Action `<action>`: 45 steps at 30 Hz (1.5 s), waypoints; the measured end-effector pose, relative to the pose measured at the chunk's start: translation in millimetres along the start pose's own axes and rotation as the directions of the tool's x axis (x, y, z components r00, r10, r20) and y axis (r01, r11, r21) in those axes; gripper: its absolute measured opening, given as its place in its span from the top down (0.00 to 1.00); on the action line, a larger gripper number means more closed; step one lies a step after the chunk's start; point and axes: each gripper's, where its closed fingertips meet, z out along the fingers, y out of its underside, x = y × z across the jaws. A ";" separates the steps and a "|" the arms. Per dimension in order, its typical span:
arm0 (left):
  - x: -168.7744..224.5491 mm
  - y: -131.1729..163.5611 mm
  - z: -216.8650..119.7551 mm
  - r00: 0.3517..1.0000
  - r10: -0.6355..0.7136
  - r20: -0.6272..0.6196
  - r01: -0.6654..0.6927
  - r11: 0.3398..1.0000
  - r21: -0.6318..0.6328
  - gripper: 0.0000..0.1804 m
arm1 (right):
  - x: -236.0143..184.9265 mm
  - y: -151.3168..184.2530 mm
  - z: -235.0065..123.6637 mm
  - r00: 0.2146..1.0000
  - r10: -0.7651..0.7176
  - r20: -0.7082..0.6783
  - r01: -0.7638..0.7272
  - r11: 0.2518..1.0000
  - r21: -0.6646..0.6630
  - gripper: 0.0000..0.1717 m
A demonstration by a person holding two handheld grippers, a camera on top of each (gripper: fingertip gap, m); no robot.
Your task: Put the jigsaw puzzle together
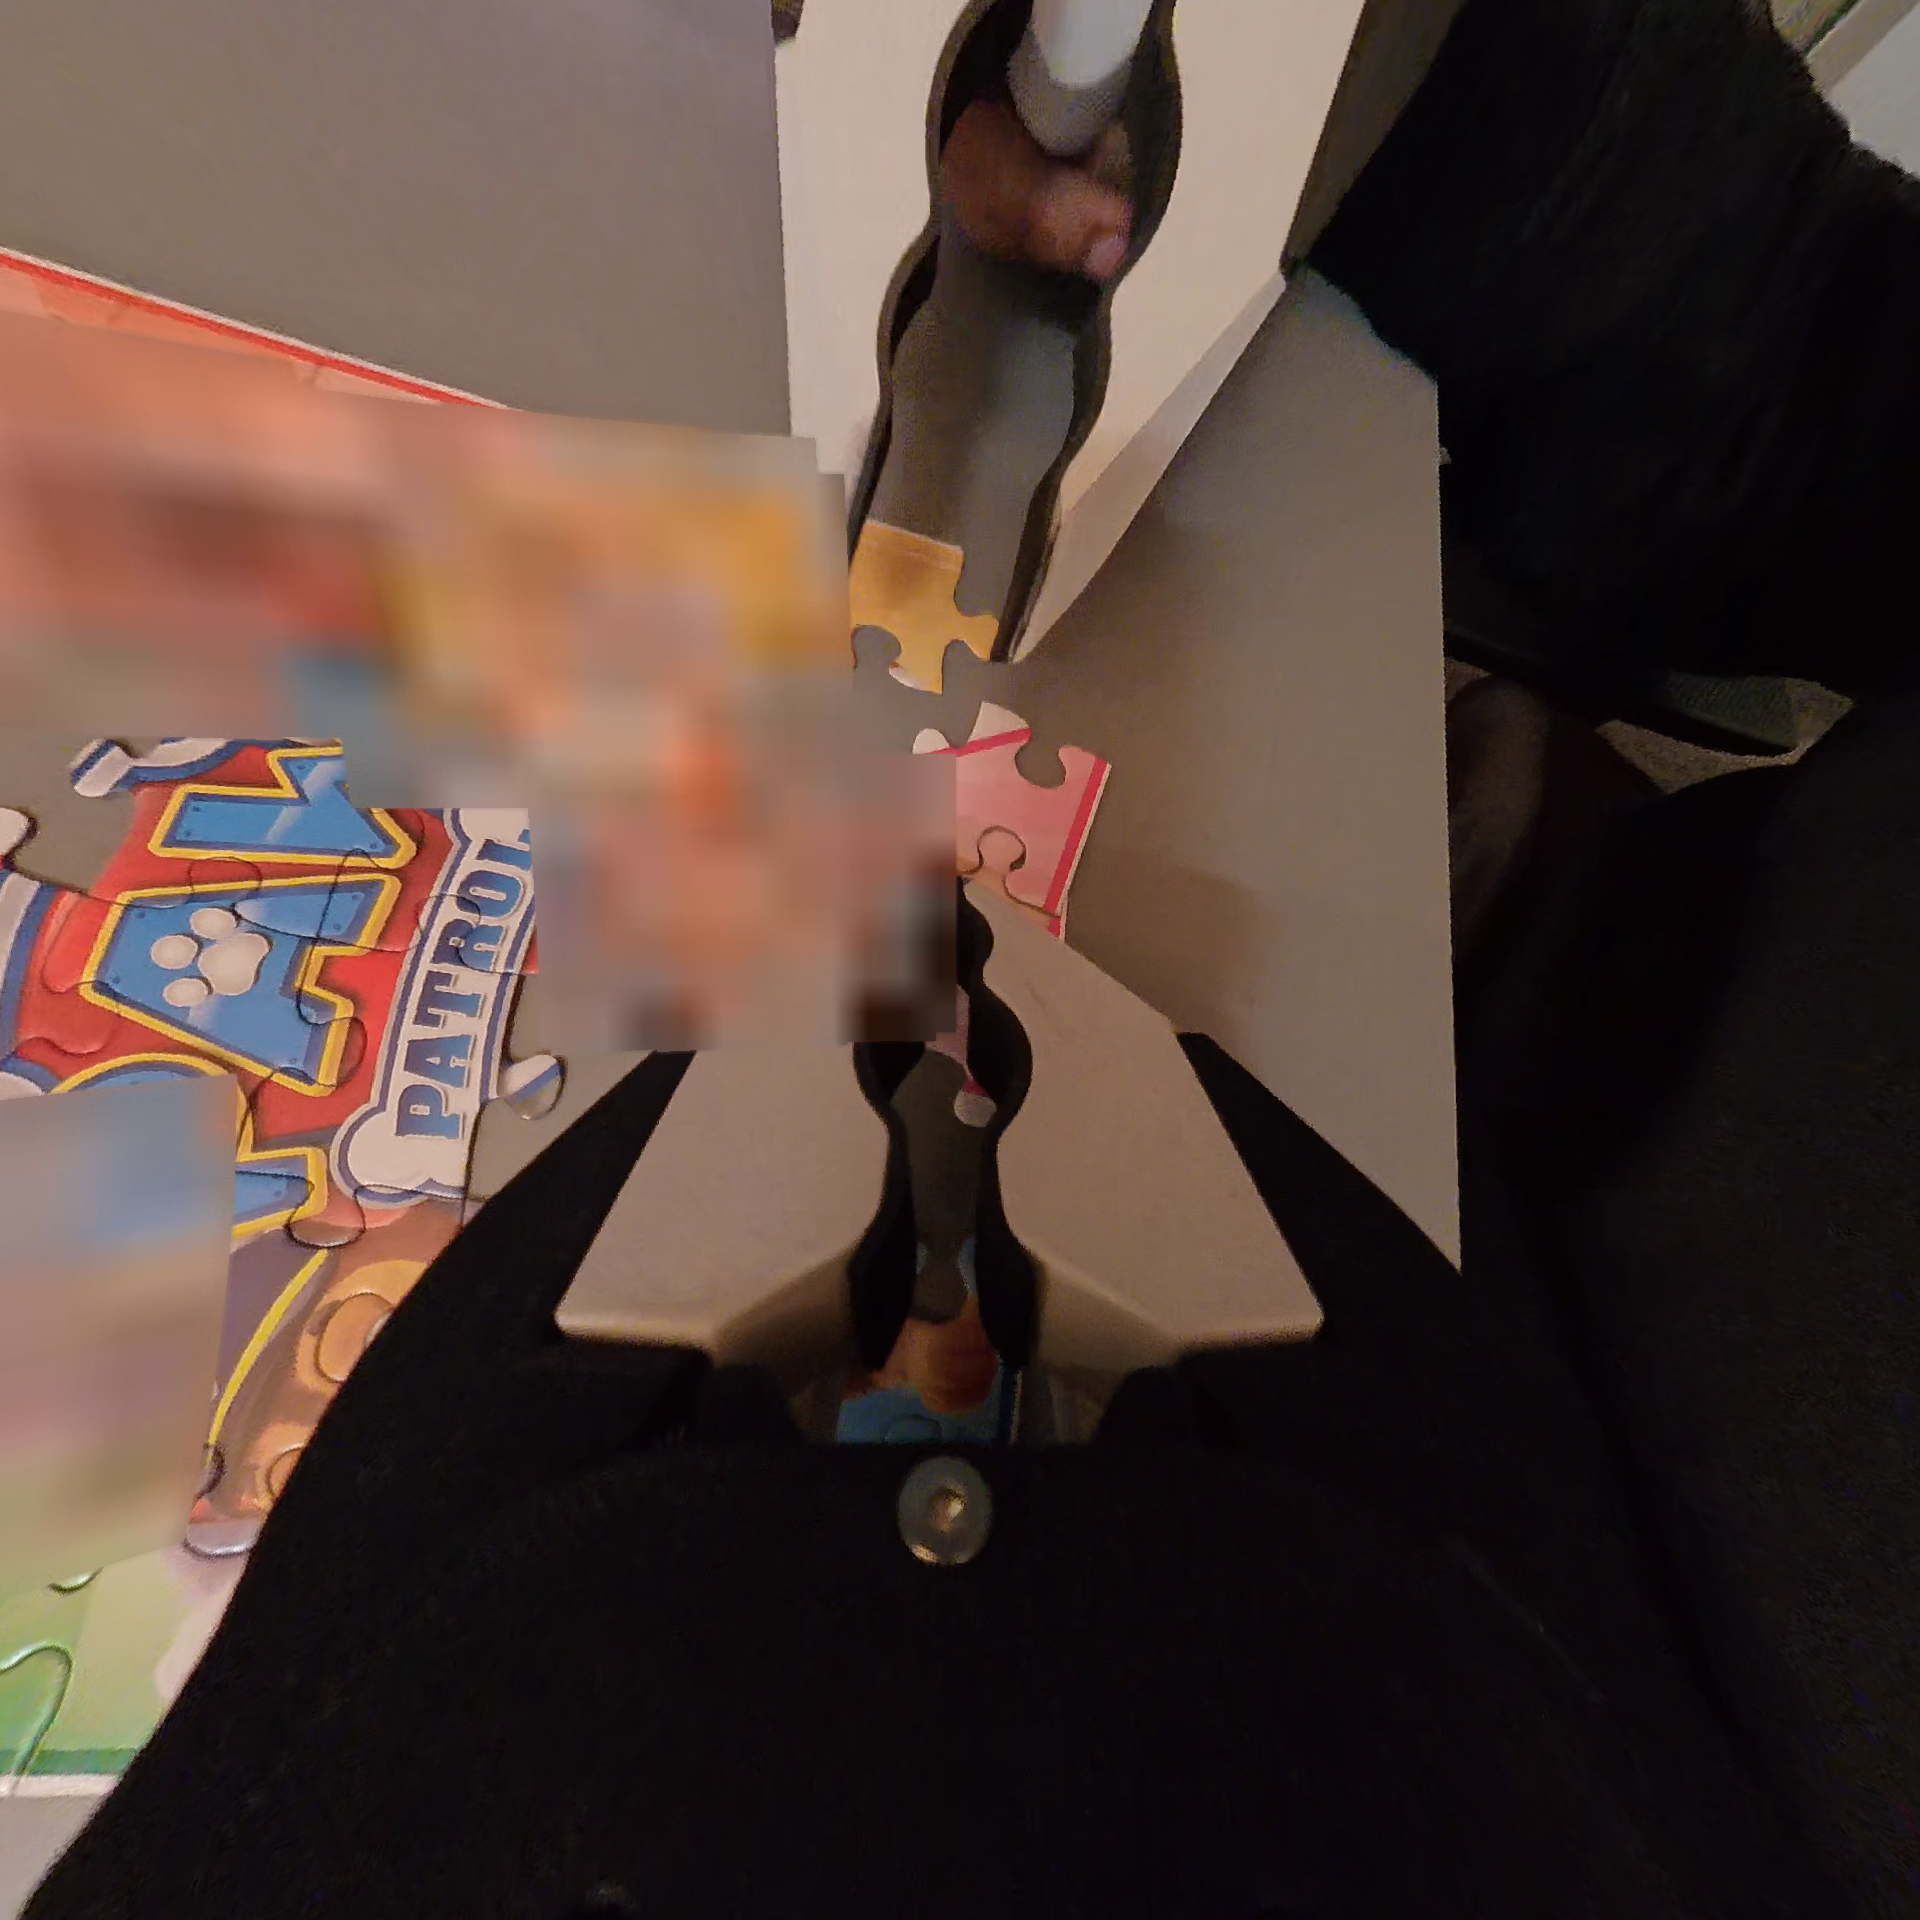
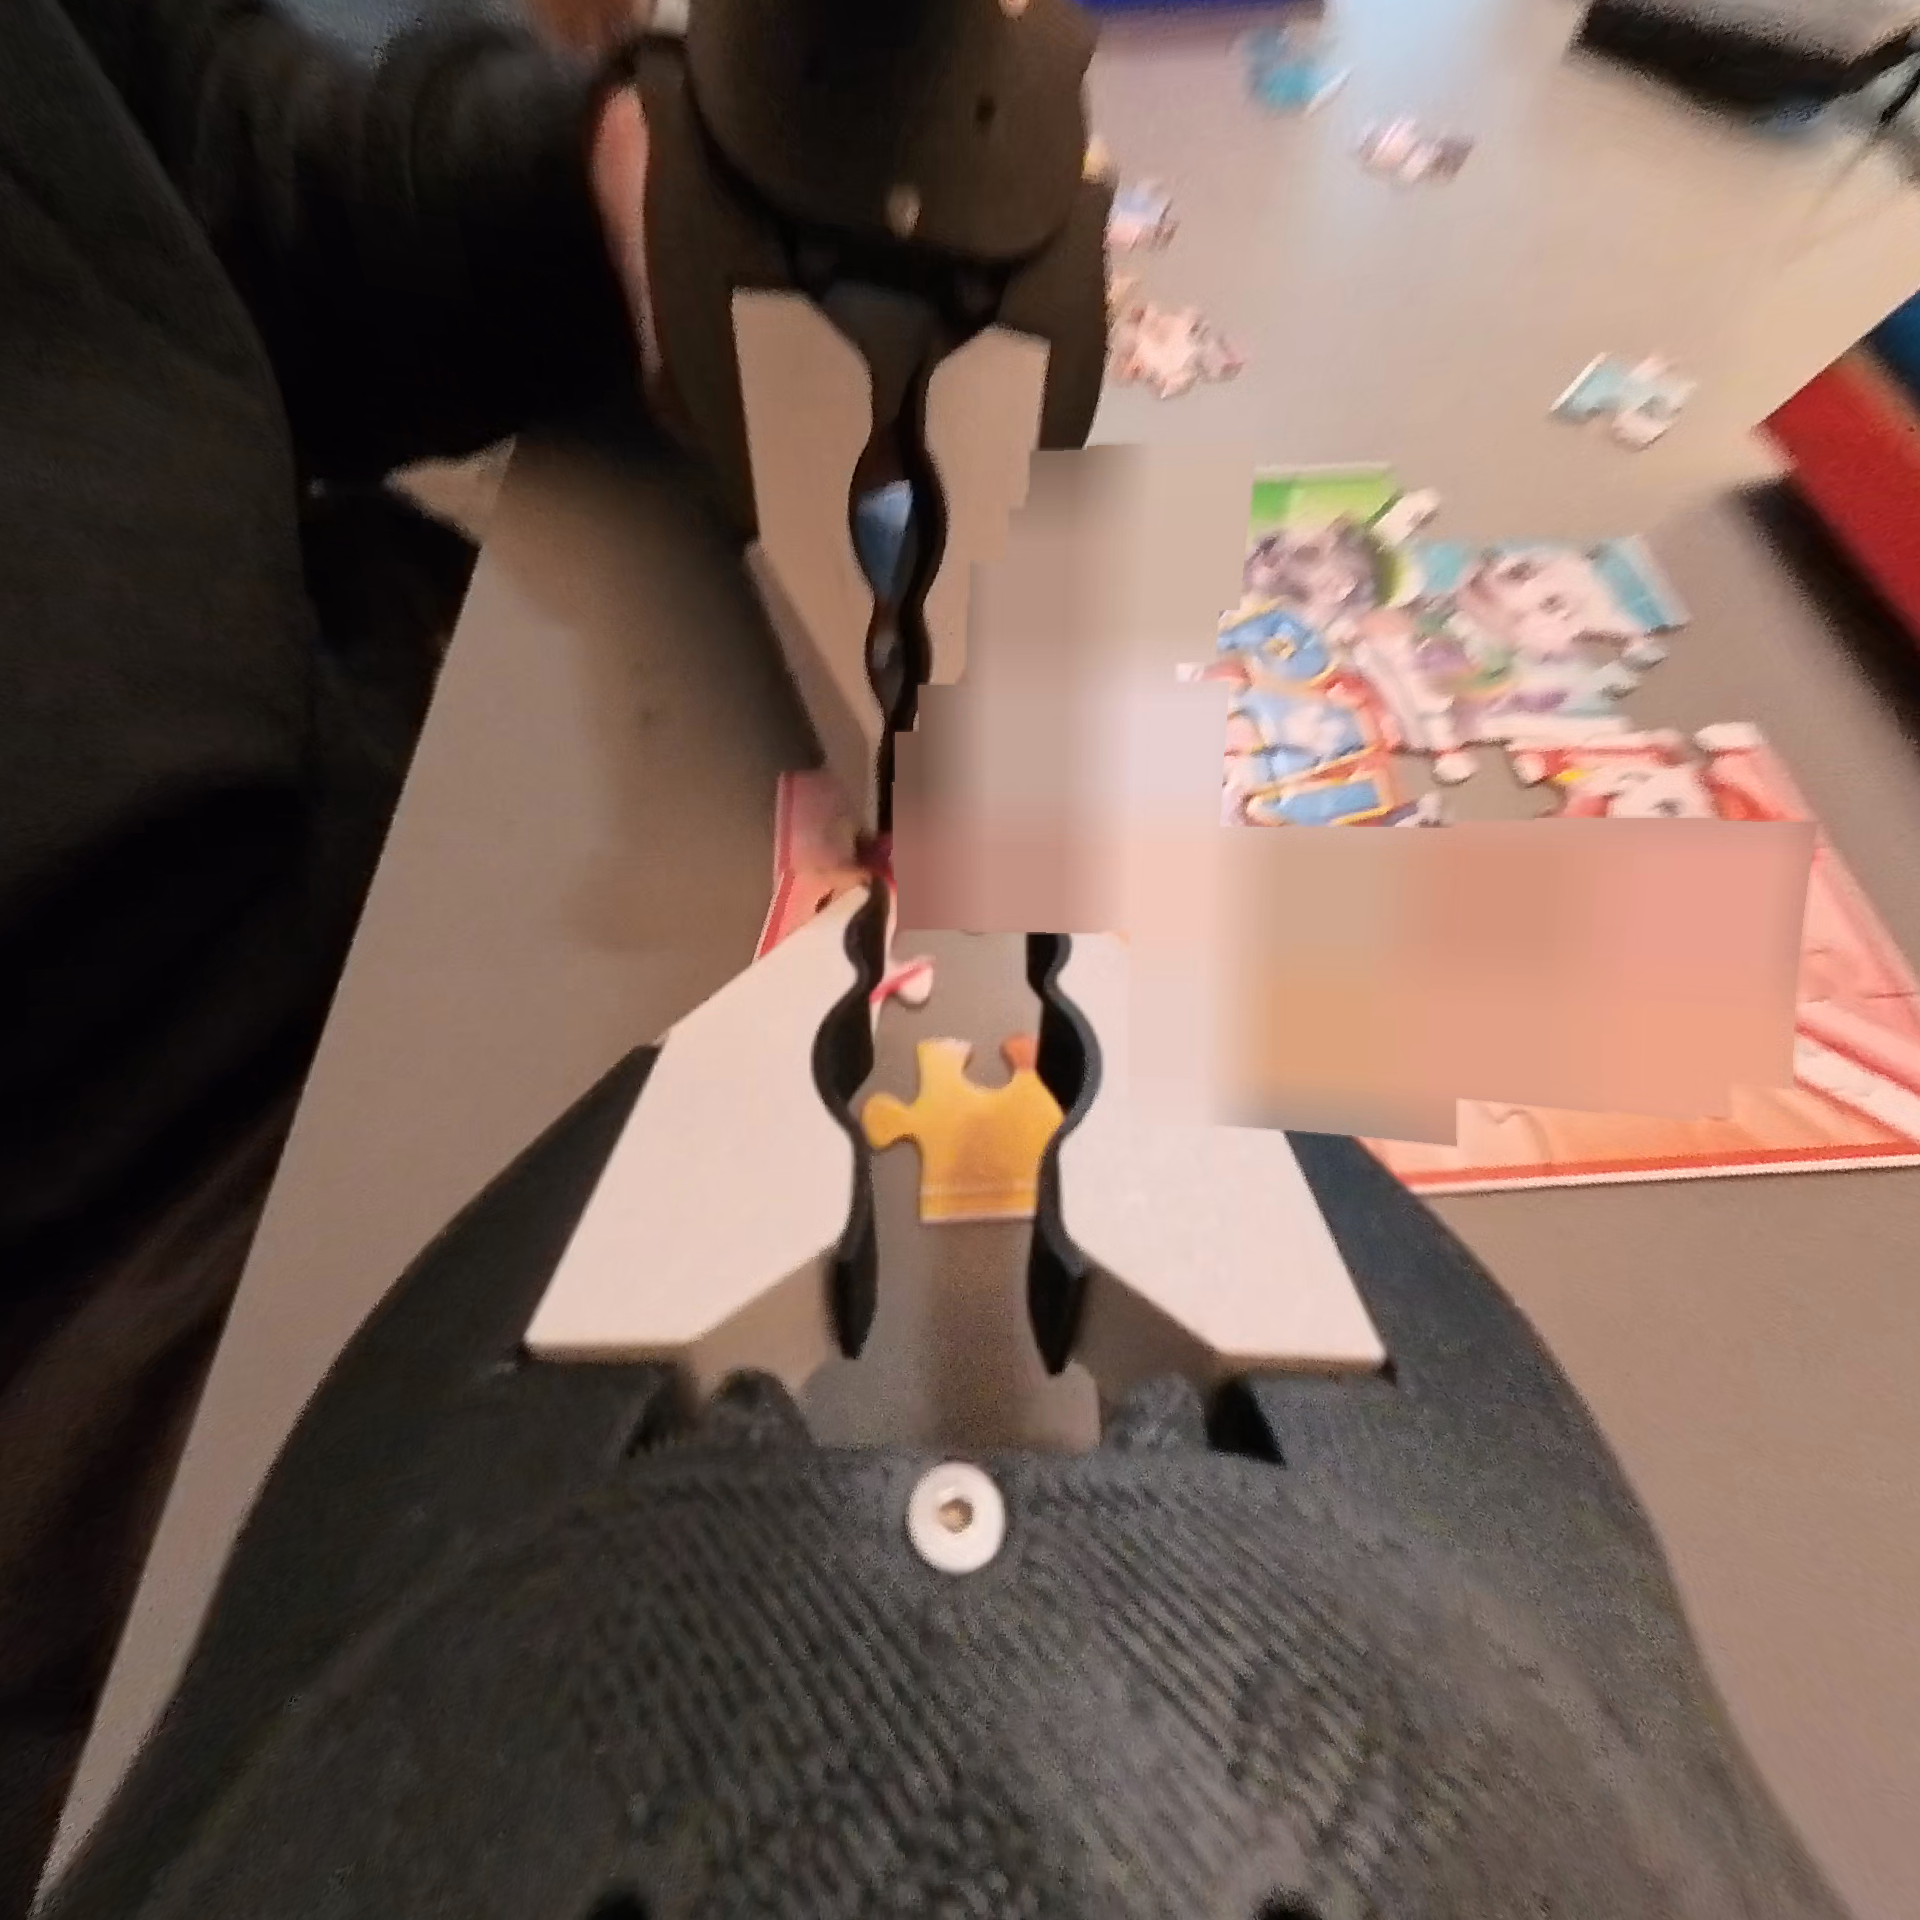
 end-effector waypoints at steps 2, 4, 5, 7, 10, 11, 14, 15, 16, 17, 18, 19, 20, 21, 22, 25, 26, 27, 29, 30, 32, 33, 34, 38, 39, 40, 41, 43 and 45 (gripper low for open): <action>-0.4 -7.3 -2.3 1.000 -0.017 0.001 0.017 0.999 0.040 1.00 | 8.1 -11.7 -2.9 0.997 0.007 -0.078 -0.001 0.997 0.074 0.84; 1.3 -14.3 -4.1 0.998 -0.064 -0.020 0.066 0.994 0.084 1.00 | 17.4 -17.7 -5.3 0.985 0.045 -0.166 -0.025 0.992 0.121 0.87; 1.1 -15.1 -4.2 0.995 -0.092 -0.028 0.095 0.992 0.089 1.00 | 18.0 -19.0 -5.7 0.980 0.072 -0.183 -0.047 0.989 0.140 0.86; -1.0 -10.3 -4.2 0.992 -0.125 -0.019 0.126 0.991 0.054 1.00 | 15.0 -18.6 -5.5 0.973 0.127 -0.191 -0.097 0.983 0.158 0.83; -5.8 2.4 -6.5 0.994 -0.103 0.044 0.105 0.994 -0.044 1.00 | 6.0 -16.0 -4.9 0.967 0.154 -0.201 -0.122 0.979 0.163 0.80; -4.7 4.6 -7.4 0.994 -0.094 0.050 0.097 0.993 -0.065 1.00 | 3.5 -16.1 -6.0 0.964 0.145 -0.221 -0.110 0.980 0.166 0.82; 1.5 6.7 -7.0 0.996 -0.086 0.031 0.088 0.992 -0.088 1.00 | -5.7 -19.5 -11.0 0.955 0.111 -0.274 -0.060 0.980 0.189 0.85; 1.8 7.7 -6.0 0.996 -0.083 0.032 0.086 0.992 -0.092 1.00 | -10.3 -19.4 -11.0 0.957 0.109 -0.270 -0.058 0.980 0.189 0.85; 2.3 9.2 -4.7 0.996 -0.080 0.033 0.083 0.991 -0.101 1.00 | -15.3 -18.0 -9.7 0.960 0.110 -0.257 -0.064 0.982 0.178 0.85; 2.9 11.5 -3.2 0.997 -0.075 0.031 0.078 0.990 -0.114 1.00 | -19.9 -15.3 -7.5 0.964 0.115 -0.240 -0.078 0.984 0.159 0.83; 4.2 14.8 -1.5 0.997 -0.075 0.026 0.078 0.988 -0.132 1.00 | -24.2 -11.4 -4.3 0.967 0.125 -0.222 -0.097 0.987 0.132 0.80; 6.4 18.7 0.1 0.997 -0.080 0.017 0.082 0.985 -0.154 1.00 | -28.6 -6.3 -0.5 0.970 0.136 -0.203 -0.119 0.988 0.094 0.77; 8.0 18.7 0.8 0.996 -0.084 0.010 0.085 0.985 -0.153 1.00 | -32.1 0.0 3.8 0.971 0.146 -0.191 -0.139 0.989 0.050 0.74; 7.0 18.8 0.7 0.996 -0.086 0.018 0.088 0.984 -0.152 1.00 | -34.5 6.6 8.1 0.971 0.149 -0.189 -0.152 0.988 0.002 0.71; 6.8 19.0 0.5 0.996 -0.089 0.021 0.091 0.984 -0.152 1.00 | -36.2 12.8 12.3 0.971 0.142 -0.194 -0.154 0.987 -0.045 0.69; 6.6 19.3 0.4 0.994 -0.107 0.021 0.109 0.983 -0.149 1.00 | -35.1 29.1 22.6 0.966 0.088 -0.242 -0.132 0.976 -0.173 0.70; 6.5 19.2 0.4 0.994 -0.111 0.020 0.113 0.983 -0.147 1.00 | -35.1 31.9 24.8 0.966 0.080 -0.245 -0.130 0.972 -0.195 0.70; 6.5 19.3 0.3 0.993 -0.113 0.020 0.115 0.983 -0.146 1.00 | -34.9 30.7 24.8 0.966 0.085 -0.245 -0.133 0.973 -0.188 0.73; 6.5 19.3 0.3 0.993 -0.114 0.019 0.115 0.983 -0.145 1.00 | -34.6 30.8 24.5 0.966 0.104 -0.237 -0.150 0.972 -0.183 0.73; 6.5 19.3 0.3 0.993 -0.115 0.018 0.116 0.983 -0.143 1.00 | -35.2 30.3 24.3 0.967 0.115 -0.227 -0.157 0.971 -0.178 0.73; 6.4 19.2 0.3 0.993 -0.120 0.012 0.120 0.983 -0.140 1.00 | -36.4 29.3 24.1 0.969 0.129 -0.209 -0.167 0.971 -0.170 0.73; 6.4 19.1 0.3 0.992 -0.123 0.010 0.123 0.983 -0.138 1.00 | -36.8 28.9 24.0 0.970 0.132 -0.204 -0.168 0.971 -0.167 0.74; 6.4 19.1 0.3 0.992 -0.125 0.007 0.125 0.983 -0.137 1.00 | -37.1 28.7 23.8 0.970 0.132 -0.202 -0.167 0.972 -0.166 0.75; 6.4 19.1 0.2 0.992 -0.126 0.002 0.125 0.983 -0.134 1.00 | -31.7 34.0 19.2 0.967 0.108 -0.230 -0.152 0.971 -0.184 0.79; 6.4 19.1 0.2 0.992 -0.126 0.001 0.125 0.983 -0.133 1.00 | -30.9 35.5 18.0 0.967 0.110 -0.230 -0.155 0.970 -0.187 0.80; 6.5 19.0 0.2 0.992 -0.128 -0.001 0.127 0.983 -0.132 1.00 | -30.6 36.2 17.1 0.967 0.117 -0.227 -0.161 0.969 -0.187 0.80; 6.4 19.0 0.2 0.991 -0.130 -0.003 0.129 0.983 -0.131 1.00 | -30.0 36.9 16.1 0.967 0.121 -0.225 -0.165 0.968 -0.187 0.81; 6.4 19.0 0.2 0.991 -0.134 -0.007 0.132 0.983 -0.129 1.00 | -28.8 38.0 14.2 0.966 0.120 -0.228 -0.164 0.969 -0.187 0.81; 6.5 19.0 0.2 0.991 -0.137 -0.009 0.134 0.983 -0.127 1.00 | -29.1 38.6 12.8 0.968 0.118 -0.223 -0.161 0.969 -0.187 0.81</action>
